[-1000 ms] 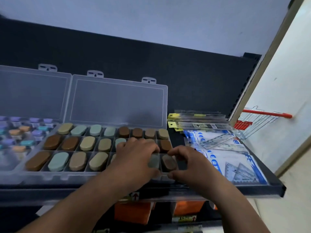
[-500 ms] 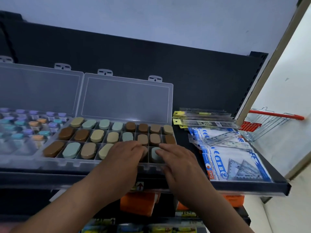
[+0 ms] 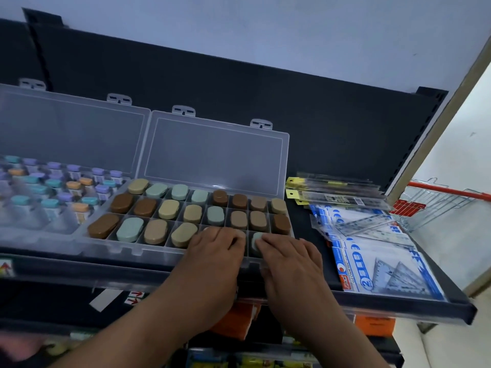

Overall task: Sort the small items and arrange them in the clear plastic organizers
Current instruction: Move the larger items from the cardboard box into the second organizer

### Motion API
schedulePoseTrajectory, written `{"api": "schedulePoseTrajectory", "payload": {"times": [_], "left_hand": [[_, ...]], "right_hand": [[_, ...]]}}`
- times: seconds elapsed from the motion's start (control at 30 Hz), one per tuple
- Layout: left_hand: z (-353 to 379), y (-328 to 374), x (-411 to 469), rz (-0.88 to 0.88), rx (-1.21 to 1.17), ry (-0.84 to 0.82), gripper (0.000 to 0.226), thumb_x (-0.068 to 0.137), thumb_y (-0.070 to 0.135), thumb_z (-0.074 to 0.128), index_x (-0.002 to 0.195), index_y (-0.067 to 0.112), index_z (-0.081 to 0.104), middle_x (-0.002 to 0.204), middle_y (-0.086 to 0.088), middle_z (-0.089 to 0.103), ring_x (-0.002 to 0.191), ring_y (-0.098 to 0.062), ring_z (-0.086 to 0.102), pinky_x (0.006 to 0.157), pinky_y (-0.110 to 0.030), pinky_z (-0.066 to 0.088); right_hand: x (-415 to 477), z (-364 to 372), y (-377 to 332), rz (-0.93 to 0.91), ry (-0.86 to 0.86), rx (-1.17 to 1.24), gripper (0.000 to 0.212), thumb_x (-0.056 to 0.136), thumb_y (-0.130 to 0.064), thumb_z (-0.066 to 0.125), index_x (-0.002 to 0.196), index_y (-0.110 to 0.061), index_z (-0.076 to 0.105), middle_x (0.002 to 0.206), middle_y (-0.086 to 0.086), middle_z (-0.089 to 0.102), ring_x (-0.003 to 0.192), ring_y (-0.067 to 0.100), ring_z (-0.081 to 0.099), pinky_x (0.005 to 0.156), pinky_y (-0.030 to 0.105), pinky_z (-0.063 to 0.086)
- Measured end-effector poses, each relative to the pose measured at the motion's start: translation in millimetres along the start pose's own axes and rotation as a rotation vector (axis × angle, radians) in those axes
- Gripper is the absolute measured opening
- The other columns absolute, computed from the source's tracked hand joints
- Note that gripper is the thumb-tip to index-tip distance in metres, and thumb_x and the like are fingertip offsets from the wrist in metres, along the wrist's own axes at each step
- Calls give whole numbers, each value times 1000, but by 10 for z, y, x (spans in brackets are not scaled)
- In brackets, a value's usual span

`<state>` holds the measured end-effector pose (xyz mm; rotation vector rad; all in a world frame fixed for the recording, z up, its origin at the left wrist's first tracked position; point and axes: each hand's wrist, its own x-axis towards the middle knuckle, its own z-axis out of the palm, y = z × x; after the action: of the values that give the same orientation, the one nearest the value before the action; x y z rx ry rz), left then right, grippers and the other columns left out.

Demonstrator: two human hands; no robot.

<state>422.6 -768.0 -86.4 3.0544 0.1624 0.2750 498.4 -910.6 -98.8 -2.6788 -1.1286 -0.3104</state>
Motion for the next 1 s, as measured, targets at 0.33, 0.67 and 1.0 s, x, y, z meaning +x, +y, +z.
{"api": "schedulePoseTrajectory", "payload": {"times": [0.33,0.67,1.0], "left_hand": [[-46,-680,-220,-76,-56,337,51,73,9,60,123,3,58,120,-11,62,111,-29,59,94,-41,43],[-96,-1213,-374,54,-20,301,50,64,9,56,112,4,67,110,-12,68,100,-29,66,89,-43,49],[5,-1535,-588,121,69,231,55,58,22,66,111,6,69,112,-9,69,104,-27,67,87,-43,51]], "right_hand": [[98,-128,-350,-68,53,130,62,89,-45,19,146,-30,38,150,-13,35,138,4,24,105,14,-3],[311,50,-1099,-106,14,41,40,77,-29,53,114,-24,69,116,-5,68,105,13,64,91,28,43],[382,185,-1359,-66,-7,-66,37,61,-26,64,97,-21,74,102,-5,72,91,13,69,88,26,45]]}}
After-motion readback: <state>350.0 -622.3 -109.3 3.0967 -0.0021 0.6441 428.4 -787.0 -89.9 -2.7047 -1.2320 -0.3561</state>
